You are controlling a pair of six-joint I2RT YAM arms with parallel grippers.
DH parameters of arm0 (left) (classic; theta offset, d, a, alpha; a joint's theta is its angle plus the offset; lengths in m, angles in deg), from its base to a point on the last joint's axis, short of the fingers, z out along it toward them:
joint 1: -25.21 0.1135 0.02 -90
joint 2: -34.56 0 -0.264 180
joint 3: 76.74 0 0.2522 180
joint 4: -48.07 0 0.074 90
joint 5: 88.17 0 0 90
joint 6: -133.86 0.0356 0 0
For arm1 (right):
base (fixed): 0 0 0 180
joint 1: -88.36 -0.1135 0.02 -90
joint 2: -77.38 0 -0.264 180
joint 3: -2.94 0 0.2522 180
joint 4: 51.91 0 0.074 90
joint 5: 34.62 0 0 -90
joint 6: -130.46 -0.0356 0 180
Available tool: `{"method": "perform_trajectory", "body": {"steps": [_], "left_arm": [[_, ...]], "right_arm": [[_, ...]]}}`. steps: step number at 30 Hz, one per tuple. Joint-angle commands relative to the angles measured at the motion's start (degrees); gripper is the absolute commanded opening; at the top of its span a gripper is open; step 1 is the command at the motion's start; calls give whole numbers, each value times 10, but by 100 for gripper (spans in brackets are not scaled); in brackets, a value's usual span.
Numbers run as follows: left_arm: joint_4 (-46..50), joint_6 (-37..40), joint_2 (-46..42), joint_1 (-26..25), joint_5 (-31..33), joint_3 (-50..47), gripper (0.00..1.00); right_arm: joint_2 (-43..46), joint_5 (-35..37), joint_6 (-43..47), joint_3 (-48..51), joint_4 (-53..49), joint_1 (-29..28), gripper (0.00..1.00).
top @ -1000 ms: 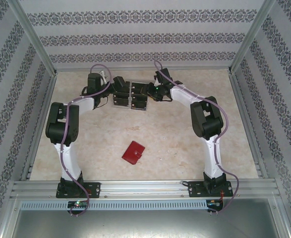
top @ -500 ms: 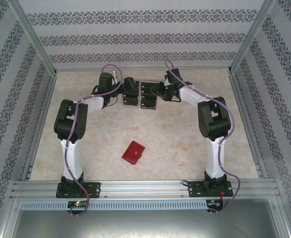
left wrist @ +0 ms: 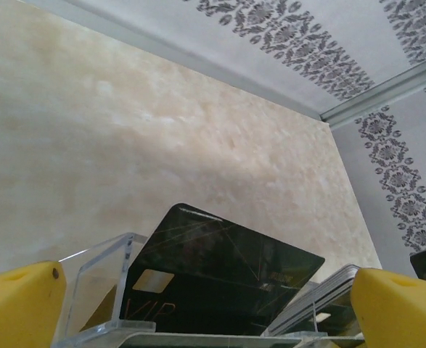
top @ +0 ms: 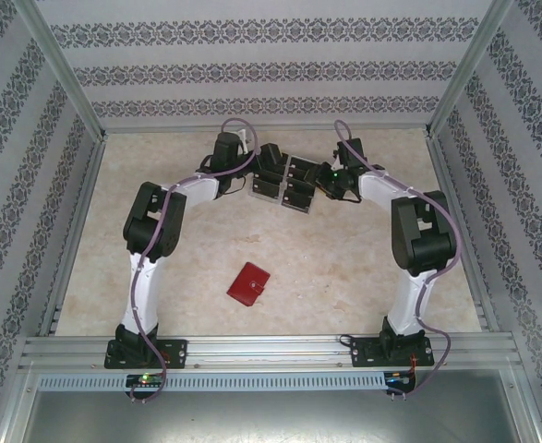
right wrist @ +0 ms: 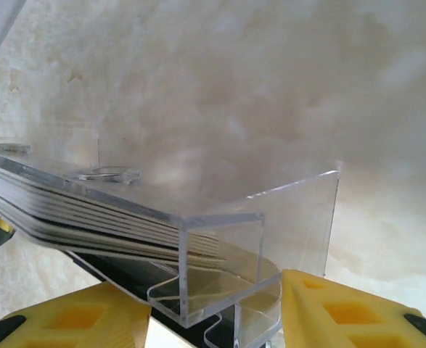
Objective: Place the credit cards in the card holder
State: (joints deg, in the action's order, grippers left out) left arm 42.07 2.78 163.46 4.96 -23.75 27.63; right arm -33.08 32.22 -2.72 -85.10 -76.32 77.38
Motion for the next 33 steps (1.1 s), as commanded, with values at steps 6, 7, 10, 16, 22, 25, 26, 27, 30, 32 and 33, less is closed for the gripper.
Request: {"method": "perform_trajectory", "body": {"steps": [6, 7, 10, 16, 22, 25, 26, 27, 30, 32, 33], "left_arm": [[36, -36, 56, -92, -89, 77, 100], [37, -37, 61, -94, -89, 83, 100], [38, -43, 73, -99, -85, 96, 100], [32, -54, 67, -94, -62, 90, 100], [-7, -88, 35, -65, -8, 38, 100], [-35, -109, 18, -44, 6, 3, 100], [-44, -114, 13, -36, 5, -5, 100], [-49, -117, 7, -29, 4, -13, 100], [-51, -113, -18, -11, 3, -35, 100], [-50, -107, -44, 0, -3, -52, 100], [-47, -99, -62, 6, -5, -63, 100]], "right_arm": [[75, -37, 6, 79, 73, 18, 49], [81, -36, 6, 86, 73, 22, 48], [94, -37, 6, 105, 75, 36, 49], [116, -41, 7, 121, 68, 58, 59], [159, -22, -2, 153, 52, 77, 73], [182, -12, -3, 171, 46, 84, 75], [189, -8, -2, 175, 41, 86, 75], [196, -4, -2, 178, 36, 88, 75], [224, 10, -8, 190, 19, 88, 74], [252, 20, -5, 200, 4, 82, 72], [271, 28, 2, 203, -12, 74, 71]]}}
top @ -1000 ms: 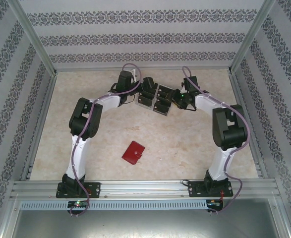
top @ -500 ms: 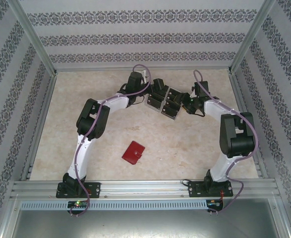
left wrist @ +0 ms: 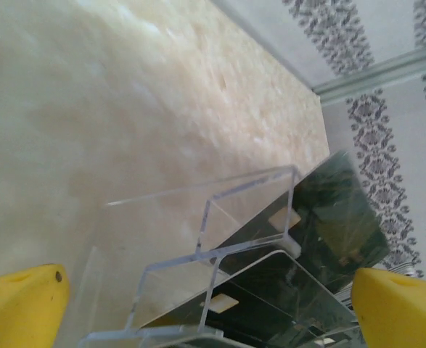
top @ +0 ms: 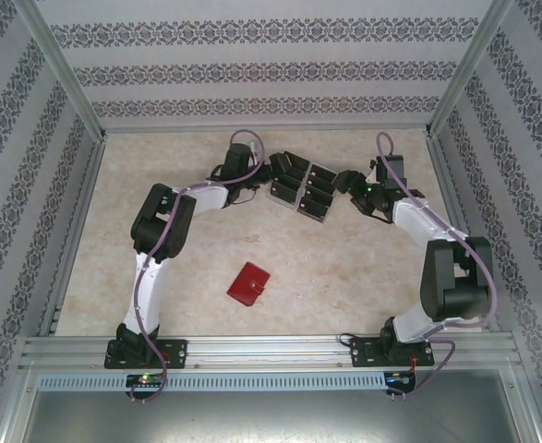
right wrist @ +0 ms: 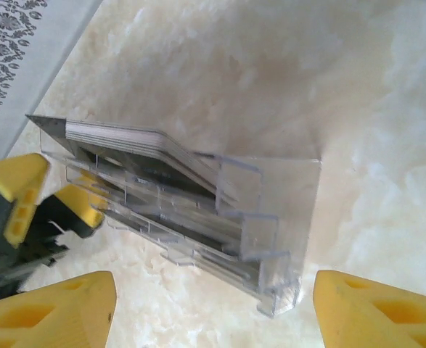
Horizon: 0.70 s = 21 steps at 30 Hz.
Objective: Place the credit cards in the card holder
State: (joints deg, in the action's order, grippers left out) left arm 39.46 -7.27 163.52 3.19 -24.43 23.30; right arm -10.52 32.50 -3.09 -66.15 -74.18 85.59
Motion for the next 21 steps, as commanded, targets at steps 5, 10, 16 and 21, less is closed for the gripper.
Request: {"method": "perform_trajectory", "body": {"steps": [5, 10, 16, 21], "left_arm": [[26, 51, -150, 50, -14, -77, 100], [102, 102, -234, 59, -8, -142, 100], [321, 199, -354, 54, 22, -215, 100], [497, 253, -440, 20, 56, -289, 100]], "right_arm": [[113, 61, 41, 28, -101, -63, 70], [155, 68, 22, 53, -110, -116, 68], [163, 98, -4, 78, -133, -238, 67], [162, 133, -26, 96, -141, -314, 74]]}}
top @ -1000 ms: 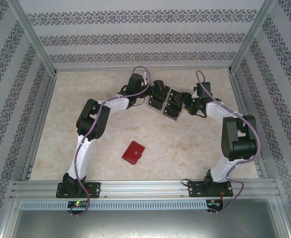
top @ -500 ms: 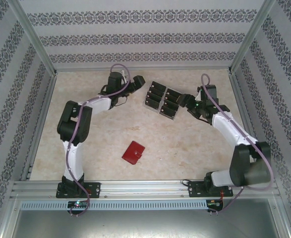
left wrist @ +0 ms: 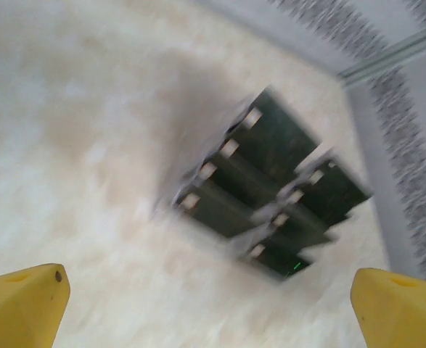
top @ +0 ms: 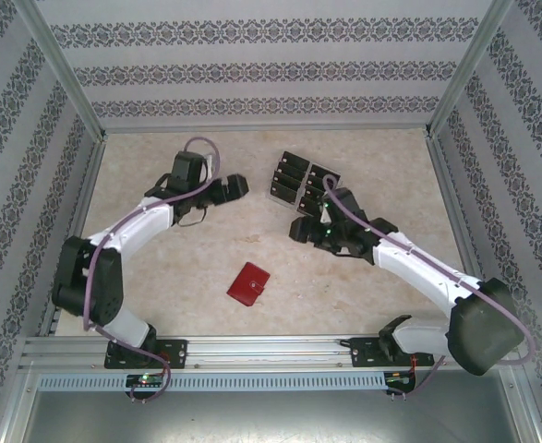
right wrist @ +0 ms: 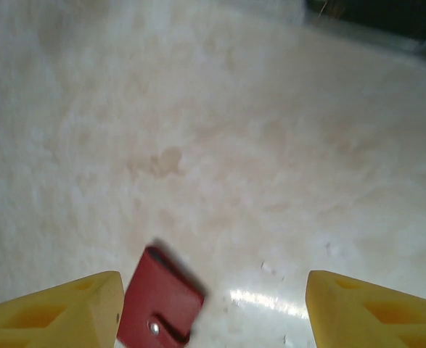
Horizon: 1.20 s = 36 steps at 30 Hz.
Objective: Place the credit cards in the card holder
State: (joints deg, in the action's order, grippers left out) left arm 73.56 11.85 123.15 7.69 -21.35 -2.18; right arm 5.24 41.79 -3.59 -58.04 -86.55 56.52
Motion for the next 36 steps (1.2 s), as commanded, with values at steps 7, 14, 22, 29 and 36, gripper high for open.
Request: {"method": "perform_trajectory", "body": {"steps": [7, 14, 22, 29, 36], "left_arm": [[166, 35, -121, -86, 17, -150, 97], [98, 5, -118, -128, -40, -208, 86], [25, -28, -94, -158, -55, -245, 80], [-1, -42, -99, -164, -79, -275, 74], [-11, -53, -101, -179, -90, -294, 71]], "right_arm": [[8, 77, -38, 28, -2, -42, 98], [-3, 26, -35, 38, 32, -28, 95], [-6, -11, -35, 50, 60, -17, 80], [-19, -15, -29, 44, 54, -11, 77], [-37, -21, -27, 36, 54, -9, 76]]}}
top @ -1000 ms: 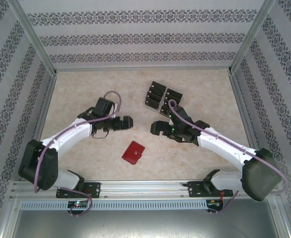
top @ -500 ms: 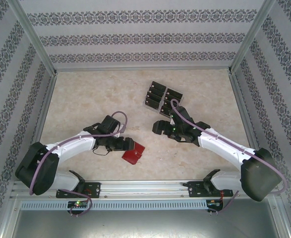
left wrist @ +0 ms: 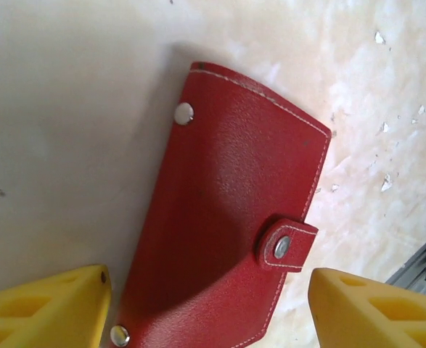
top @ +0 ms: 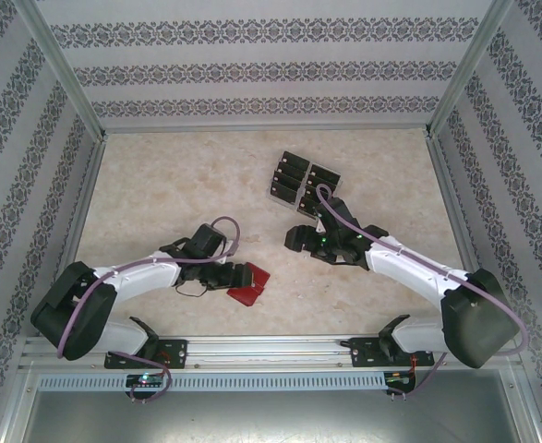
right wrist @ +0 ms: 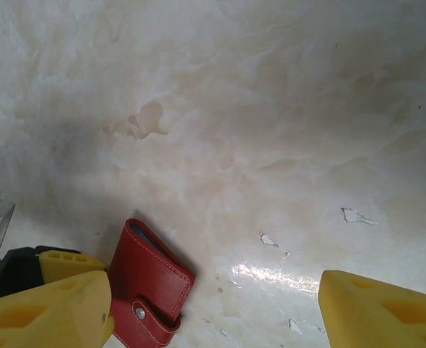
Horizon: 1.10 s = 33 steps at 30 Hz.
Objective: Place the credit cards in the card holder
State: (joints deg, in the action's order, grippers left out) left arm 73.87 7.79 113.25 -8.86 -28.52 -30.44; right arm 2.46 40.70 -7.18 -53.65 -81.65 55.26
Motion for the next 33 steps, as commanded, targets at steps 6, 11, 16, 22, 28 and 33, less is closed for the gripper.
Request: {"method": "perform_trajectory", "body": {"steps": [6, 11, 16, 22, 28, 33], "left_arm": [[-34, -21, 12, -23, -22, -22, 61], [-55, -31, 19, -27, -25, -24, 37], [-76, -48, 16, -29, -18, -21, 0], [-109, -66, -25, -31, 11, -18, 0], [-137, -68, -79, -30, 49, -7, 0], [-136, -63, -94, -30, 59, 14, 0]], "right_arm": [[-15, 19, 1, -20, -20, 4, 98], [-17, 27, -5, -23, -23, 4, 98], [-25, 12, -6, -27, -13, 4, 98], [-27, -14, 12, -35, -7, 1, 98], [-30, -38, 18, -27, 14, -7, 95], [-30, -87, 17, -14, 63, -10, 92]]}}
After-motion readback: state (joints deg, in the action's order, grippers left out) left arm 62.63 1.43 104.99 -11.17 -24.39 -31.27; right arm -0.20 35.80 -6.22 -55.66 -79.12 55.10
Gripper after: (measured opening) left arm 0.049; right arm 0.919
